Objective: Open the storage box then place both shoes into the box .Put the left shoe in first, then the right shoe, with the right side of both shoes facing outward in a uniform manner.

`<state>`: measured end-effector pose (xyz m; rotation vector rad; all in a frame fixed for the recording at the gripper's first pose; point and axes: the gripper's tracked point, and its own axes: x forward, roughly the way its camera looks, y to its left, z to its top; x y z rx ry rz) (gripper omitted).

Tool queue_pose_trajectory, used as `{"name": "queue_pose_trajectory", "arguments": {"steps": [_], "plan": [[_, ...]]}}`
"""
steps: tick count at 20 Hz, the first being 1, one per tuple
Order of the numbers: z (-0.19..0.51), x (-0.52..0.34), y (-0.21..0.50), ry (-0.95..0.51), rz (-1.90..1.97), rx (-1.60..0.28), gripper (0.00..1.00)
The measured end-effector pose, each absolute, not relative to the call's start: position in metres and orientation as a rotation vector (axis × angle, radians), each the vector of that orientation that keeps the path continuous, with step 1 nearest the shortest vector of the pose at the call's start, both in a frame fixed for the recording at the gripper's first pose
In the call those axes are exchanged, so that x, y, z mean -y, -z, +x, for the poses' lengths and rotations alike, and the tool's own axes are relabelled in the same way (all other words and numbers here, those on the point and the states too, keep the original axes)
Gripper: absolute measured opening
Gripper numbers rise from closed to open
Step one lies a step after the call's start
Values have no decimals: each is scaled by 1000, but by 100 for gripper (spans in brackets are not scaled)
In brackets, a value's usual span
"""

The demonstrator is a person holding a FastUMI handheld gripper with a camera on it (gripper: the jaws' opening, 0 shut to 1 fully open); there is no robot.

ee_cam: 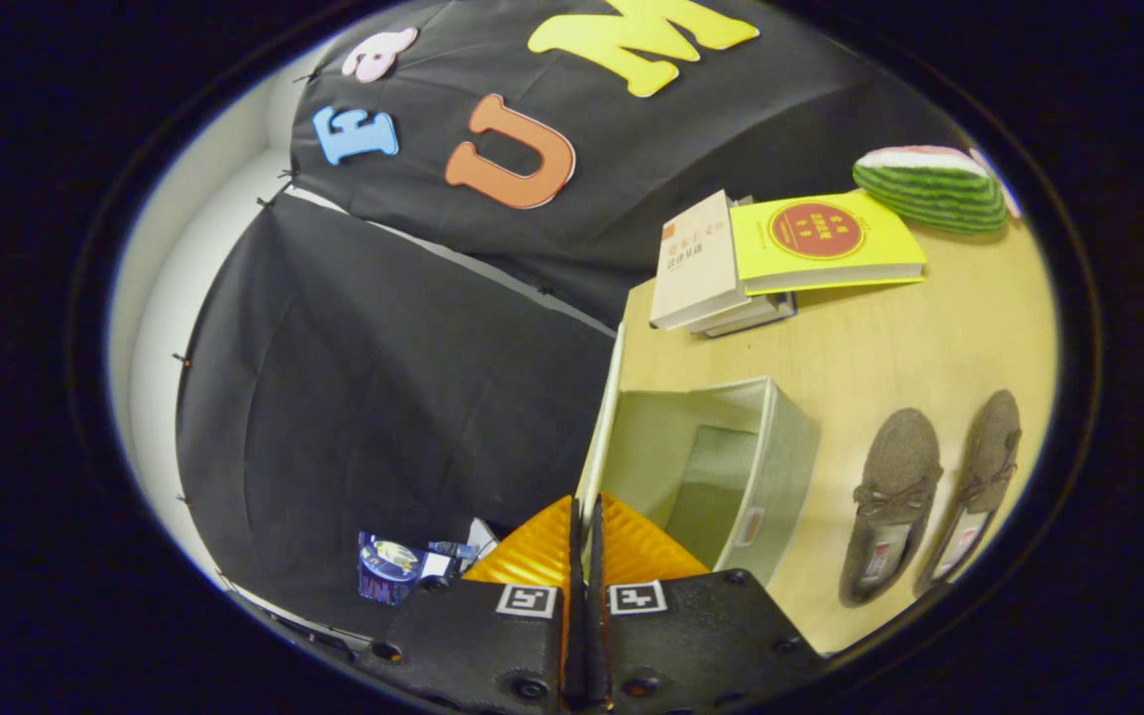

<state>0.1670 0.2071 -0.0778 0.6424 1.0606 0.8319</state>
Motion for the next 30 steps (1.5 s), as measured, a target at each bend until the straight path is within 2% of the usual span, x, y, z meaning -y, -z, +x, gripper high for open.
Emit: {"name": "queue_pose_trajectory", "arguments": {"steps": [5,11,14,15,18,22,30], "plan": [[159,-258,63,-682,564,-1131,6],[135,-330,38,-711,393,-1084,7],[120,-362,28,-756,358,-1086,12],[109,-377,25,-795,375,-1109,17],[105,-388,24,-780,302,-1069,52],[111,-363,34,-648,63,-949,69],[122,-277,67,-508,-109,-915,73]]}}
